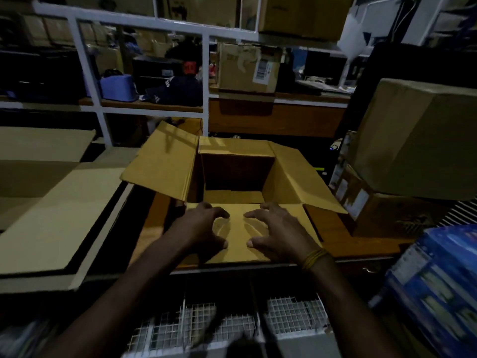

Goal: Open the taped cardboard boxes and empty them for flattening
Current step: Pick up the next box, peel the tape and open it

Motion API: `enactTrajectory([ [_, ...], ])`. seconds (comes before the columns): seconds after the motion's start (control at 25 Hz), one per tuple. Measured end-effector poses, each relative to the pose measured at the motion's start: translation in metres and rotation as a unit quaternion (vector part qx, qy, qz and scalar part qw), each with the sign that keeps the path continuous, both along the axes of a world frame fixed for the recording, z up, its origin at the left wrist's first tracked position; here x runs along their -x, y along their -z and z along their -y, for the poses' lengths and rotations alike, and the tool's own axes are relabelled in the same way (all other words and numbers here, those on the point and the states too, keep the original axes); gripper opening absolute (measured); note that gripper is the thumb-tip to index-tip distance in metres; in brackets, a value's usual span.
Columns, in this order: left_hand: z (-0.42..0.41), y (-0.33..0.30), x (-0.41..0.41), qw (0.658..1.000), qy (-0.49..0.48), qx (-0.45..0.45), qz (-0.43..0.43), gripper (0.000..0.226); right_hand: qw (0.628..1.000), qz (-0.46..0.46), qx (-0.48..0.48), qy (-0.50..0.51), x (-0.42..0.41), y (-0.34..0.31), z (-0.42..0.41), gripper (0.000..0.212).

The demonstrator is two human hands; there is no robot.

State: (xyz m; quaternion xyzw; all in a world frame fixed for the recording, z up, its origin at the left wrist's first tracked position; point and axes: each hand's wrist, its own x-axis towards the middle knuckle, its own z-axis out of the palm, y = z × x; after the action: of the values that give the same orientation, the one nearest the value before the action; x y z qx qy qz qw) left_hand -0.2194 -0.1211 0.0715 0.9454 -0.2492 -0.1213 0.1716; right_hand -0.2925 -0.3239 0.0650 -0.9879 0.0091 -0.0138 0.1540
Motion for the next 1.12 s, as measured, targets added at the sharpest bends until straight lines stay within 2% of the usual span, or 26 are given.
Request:
enactTrajectory([
  [0.12,0.008,0.023,-0.003,0.993,-0.005,-0.087,0.080,0.097,0.999,-0.019,0.024,0.008,-0.010,0.025,0.007,0.091],
  [0.24,0.019,0.031,-0.002,0.979,-0.024,-0.130,0.158,0.106,0.998,-0.021,0.052,0.030,-0.024,0.037,0.011,0.104],
  [0.32,0.026,0.033,-0.003,0.967,-0.045,-0.139,0.207,0.100,0.996,0.014,0.075,0.045,-0.033,0.038,0.016,0.100],
  [0.56,0.033,0.045,-0.015,0.946,-0.057,-0.143,0.284,0.076,0.981,0.117,0.134,0.074,-0.044,0.048,0.018,0.064],
  [0.72,0.028,0.046,-0.027,0.951,-0.045,-0.125,0.280,0.070,0.984,0.141,0.096,0.052,-0.047,0.044,0.024,0.045],
  [0.84,0.021,0.036,-0.023,0.957,-0.028,-0.099,0.270,0.051,0.986,0.157,0.053,0.023,-0.033,0.044,0.030,0.037],
  [1.0,0.004,0.020,0.006,0.977,0.023,-0.056,0.202,0.034,0.987,0.161,0.008,-0.020,0.006,0.048,0.034,0.031],
  [1.12,-0.004,0.016,0.028,0.987,0.038,-0.072,0.141,0.031,0.992,0.112,-0.015,-0.050,0.030,0.049,0.035,0.033],
])
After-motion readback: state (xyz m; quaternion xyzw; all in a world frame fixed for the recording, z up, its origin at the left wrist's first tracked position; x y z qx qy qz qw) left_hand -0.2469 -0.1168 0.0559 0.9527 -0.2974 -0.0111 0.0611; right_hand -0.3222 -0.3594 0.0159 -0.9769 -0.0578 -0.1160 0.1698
